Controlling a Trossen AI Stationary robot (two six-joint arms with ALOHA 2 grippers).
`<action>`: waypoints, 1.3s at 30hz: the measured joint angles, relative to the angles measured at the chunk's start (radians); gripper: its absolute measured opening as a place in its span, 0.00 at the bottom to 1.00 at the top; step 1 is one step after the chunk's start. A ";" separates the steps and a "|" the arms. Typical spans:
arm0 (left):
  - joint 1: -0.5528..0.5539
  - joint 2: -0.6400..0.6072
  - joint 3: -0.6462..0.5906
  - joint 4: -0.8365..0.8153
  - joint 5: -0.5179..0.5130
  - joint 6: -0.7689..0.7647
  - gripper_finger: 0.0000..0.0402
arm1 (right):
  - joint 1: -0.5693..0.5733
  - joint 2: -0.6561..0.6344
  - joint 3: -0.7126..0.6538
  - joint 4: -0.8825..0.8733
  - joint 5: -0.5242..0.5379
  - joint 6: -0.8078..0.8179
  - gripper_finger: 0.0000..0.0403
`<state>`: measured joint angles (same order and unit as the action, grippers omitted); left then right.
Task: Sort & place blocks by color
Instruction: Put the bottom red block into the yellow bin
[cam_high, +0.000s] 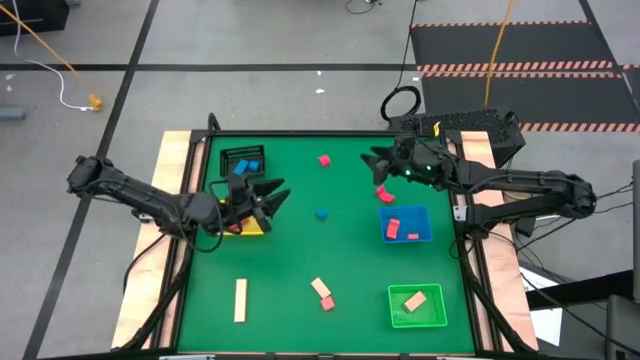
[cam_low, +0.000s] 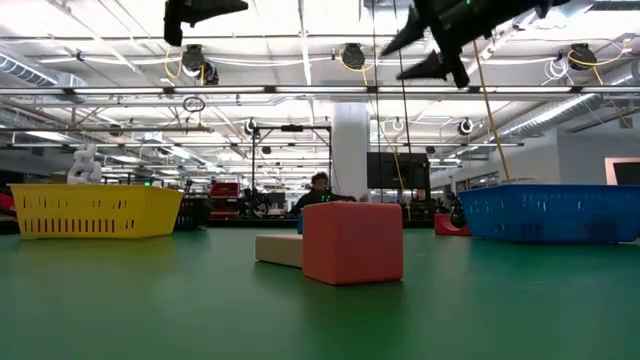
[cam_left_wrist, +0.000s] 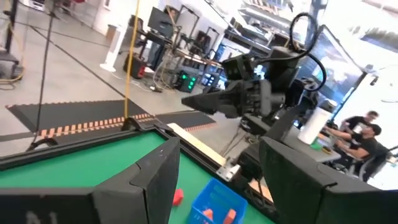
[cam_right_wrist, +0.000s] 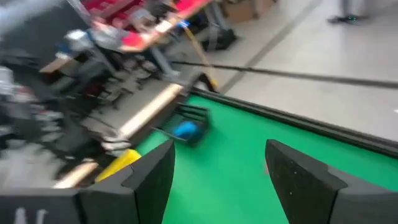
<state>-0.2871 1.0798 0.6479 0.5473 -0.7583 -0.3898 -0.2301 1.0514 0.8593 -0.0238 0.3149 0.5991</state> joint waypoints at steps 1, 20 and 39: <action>0.007 0.000 0.000 -0.001 0.000 0.009 0.54 | -0.021 0.001 0.000 -0.029 0.000 0.005 0.60; 0.113 0.000 0.000 -0.006 -0.001 0.198 0.54 | -0.222 0.279 0.000 -0.431 -0.264 0.071 0.60; 0.115 0.000 0.000 -0.059 0.000 0.204 0.54 | -0.212 0.374 0.000 -0.443 -0.214 0.017 0.60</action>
<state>-0.1722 1.0798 0.6479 0.4885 -0.7586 -0.1856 -0.4416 1.4258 0.8593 -0.4671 0.1005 0.6159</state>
